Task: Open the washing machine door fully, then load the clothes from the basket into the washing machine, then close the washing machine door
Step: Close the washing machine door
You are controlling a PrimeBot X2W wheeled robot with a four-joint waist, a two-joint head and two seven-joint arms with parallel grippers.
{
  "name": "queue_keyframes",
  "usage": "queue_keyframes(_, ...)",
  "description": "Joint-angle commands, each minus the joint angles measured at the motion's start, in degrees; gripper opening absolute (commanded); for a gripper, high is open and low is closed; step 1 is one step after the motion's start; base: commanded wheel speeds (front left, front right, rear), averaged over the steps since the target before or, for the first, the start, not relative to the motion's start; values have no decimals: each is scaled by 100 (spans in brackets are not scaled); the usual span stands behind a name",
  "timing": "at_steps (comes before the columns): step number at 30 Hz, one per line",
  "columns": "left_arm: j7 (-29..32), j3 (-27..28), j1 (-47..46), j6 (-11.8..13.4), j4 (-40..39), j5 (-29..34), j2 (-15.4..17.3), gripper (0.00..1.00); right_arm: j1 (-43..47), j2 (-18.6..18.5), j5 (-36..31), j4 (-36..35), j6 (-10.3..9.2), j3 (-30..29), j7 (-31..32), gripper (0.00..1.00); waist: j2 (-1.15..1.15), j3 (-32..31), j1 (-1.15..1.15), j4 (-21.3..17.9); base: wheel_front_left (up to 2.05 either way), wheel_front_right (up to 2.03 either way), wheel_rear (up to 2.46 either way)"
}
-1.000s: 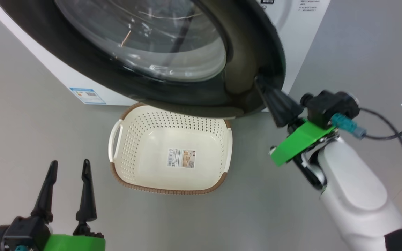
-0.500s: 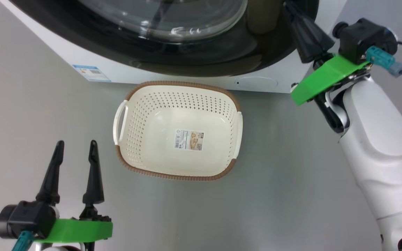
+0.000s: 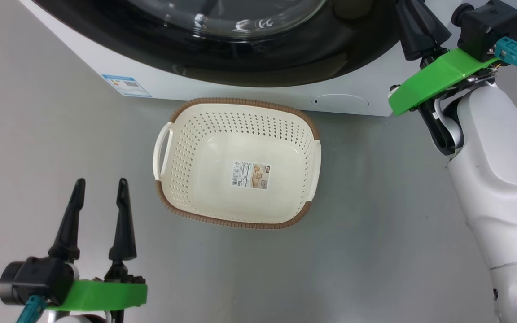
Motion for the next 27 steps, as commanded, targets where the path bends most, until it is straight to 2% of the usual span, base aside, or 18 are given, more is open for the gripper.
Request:
queue_keyframes(1, -51, 231, -117, -26, -99, 72, 76, 100, -45, 89, -42, -174, 7, 39, -66, 0, 0, -21, 0, 0, 0, 0, 0)
queue_keyframes(13, -51, 331, 1, -82, -21, 147, 45, 100, 945, -23, 52, -802, 7, 287, -66, 0, 0, -304, 0, -166, 0, 0, 0)
queue_keyframes(22, -51, 382, 89, -164, 53, 242, 43, 100, 2069, -103, 69, -1559, 7, -116, -67, 0, 0, -658, 0, -387, 0, 0, 0)
queue_keyframes(27, -51, 418, 201, -226, 122, 235, 70, 100, 2885, -28, 8, -2059, 7, -383, -67, 0, 0, -943, 0, -530, 0, 0, 0)
